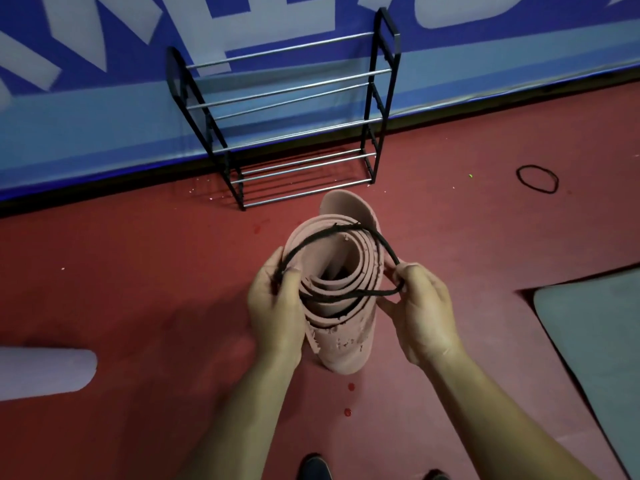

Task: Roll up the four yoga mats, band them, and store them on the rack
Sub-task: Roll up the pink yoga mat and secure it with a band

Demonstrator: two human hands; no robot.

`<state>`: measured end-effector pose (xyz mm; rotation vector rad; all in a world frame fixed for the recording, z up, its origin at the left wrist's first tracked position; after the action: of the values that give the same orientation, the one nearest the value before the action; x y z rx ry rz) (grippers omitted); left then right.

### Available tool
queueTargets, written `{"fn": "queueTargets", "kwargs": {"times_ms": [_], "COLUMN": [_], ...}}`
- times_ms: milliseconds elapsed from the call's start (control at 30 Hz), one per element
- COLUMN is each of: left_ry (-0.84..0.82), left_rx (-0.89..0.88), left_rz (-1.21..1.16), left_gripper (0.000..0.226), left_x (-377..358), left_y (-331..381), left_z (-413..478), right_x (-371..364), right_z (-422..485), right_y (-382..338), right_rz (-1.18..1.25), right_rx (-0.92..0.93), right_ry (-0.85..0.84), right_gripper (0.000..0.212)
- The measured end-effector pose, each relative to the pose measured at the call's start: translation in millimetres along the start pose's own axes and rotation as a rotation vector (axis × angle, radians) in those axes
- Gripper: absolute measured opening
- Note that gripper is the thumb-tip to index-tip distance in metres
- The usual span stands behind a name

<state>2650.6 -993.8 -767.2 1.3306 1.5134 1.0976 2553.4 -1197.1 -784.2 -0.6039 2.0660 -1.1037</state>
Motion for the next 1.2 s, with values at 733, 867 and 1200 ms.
{"fn": "queueTargets", "kwargs": {"times_ms": [733, 867, 1200], "left_ry": [0.012, -0.057, 0.006], "left_rx": [-0.339, -0.336, -0.271], "left_rz": [0.193, 0.205, 0.128], "left_gripper": [0.027, 0.021, 0.013], "left_x": [-10.6, -13.6, 2.8], "left_y": [7.7, 9.1, -7.1], "left_z": [-18.9, -19.6, -10.5], "right_x": [-1.5, -1.7, 19.5], "right_z": [-4.5, -2.2, 5.0], "right_y": [-2.0, -6.4, 2.5], "right_rz": [-0.389, -0.424, -0.337], "right_rx": [0.053, 0.059, 0.019], "right_ry": [-0.18, -0.188, -0.005], "right_gripper": [0.034, 0.023, 0.029]}}
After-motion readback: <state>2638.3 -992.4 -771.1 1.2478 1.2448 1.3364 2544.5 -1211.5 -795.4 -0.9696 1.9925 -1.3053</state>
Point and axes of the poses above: each hand's wrist, its own z-axis towards the middle knuckle, its own x-axis out of the back of the hand, y = z × x, the point moved 9 cm from there along z, towards the middle knuckle
